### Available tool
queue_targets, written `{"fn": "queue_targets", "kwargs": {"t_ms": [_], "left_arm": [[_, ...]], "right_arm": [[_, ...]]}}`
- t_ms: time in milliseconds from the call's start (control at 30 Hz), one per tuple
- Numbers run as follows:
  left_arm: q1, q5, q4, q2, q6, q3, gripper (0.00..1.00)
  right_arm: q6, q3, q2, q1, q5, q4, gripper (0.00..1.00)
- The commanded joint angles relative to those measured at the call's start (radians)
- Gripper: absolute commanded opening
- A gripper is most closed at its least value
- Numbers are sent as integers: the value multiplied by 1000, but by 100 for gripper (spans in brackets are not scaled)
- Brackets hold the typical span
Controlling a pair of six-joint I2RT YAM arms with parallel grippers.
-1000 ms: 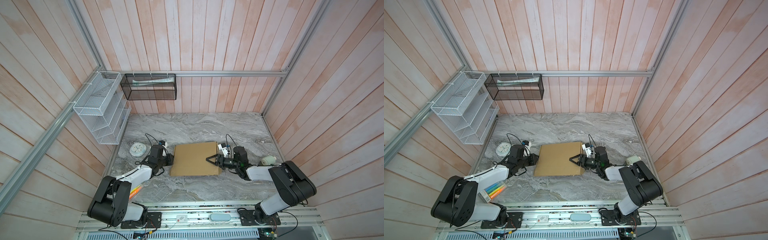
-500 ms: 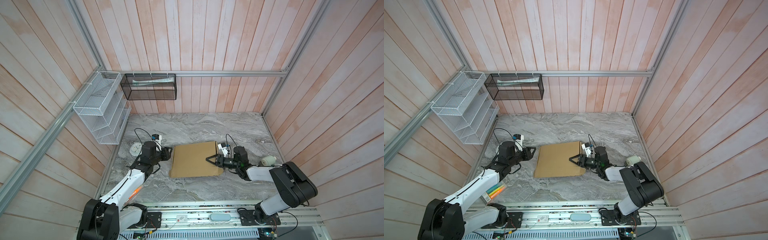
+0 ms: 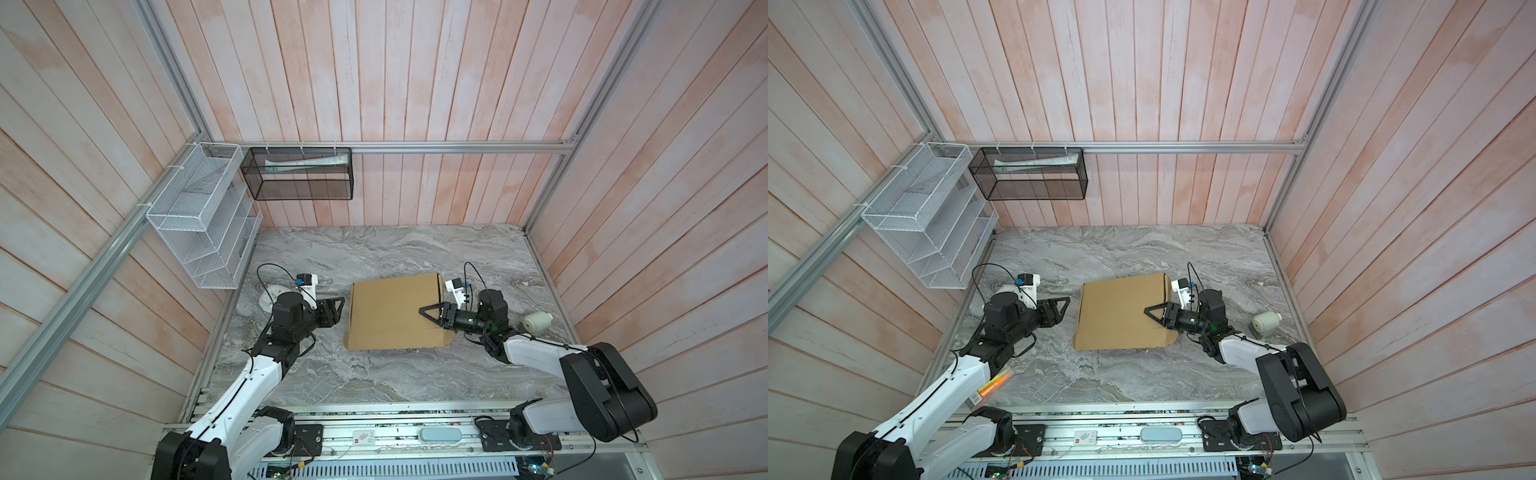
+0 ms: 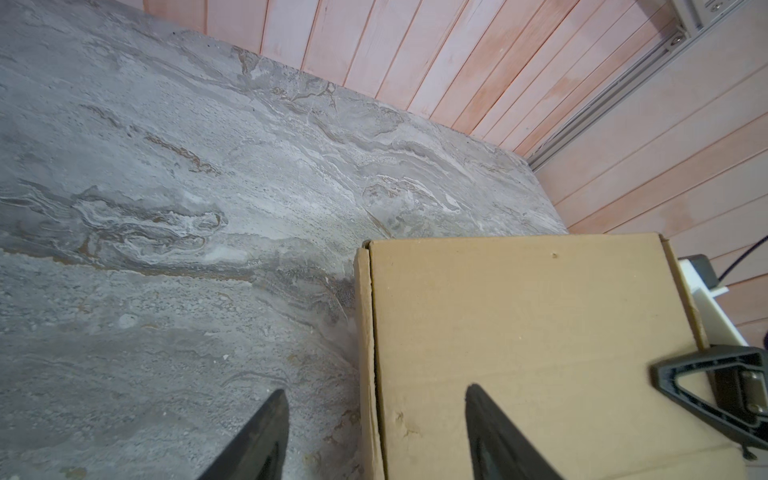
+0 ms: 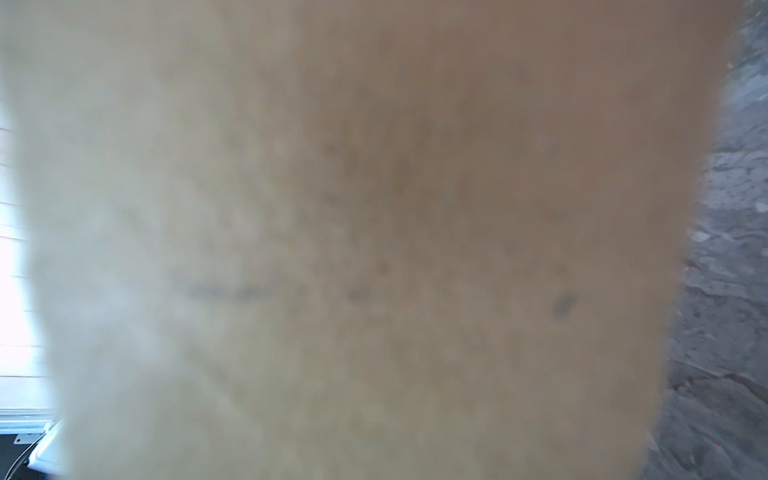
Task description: Fold the paper box
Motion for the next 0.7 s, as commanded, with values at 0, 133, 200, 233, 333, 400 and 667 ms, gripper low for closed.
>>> {"fn": "queue_targets", "kwargs": {"t_ms": [0,133,200,233,333,400,667], "left_arm": [[7,72,67,19,-10,-14,72],[8,86,107,27,-15,-23,77],[8,98,137,29,-17,-32,81],[8,104,149,30,-17,-34,82],[8,129,176,46,-14,-35,84],[8,162,202,60,-18,-35,85],[9,342,342,117,-72,-34,86]], "right_arm": [[-22,7,-44,-25,-41,-31,55],[-31,21,-82,-62,-64,-67,55],[-43,31,-101,-81,-77,-95,55],[-45,37,-108,-88,-83,-104,55],[-37,45,-125,-115,-118,-105,55],[-26,50,-135,-133,-143,-93,55],[-42,99,-159,-186,-252,-118,54]]}}
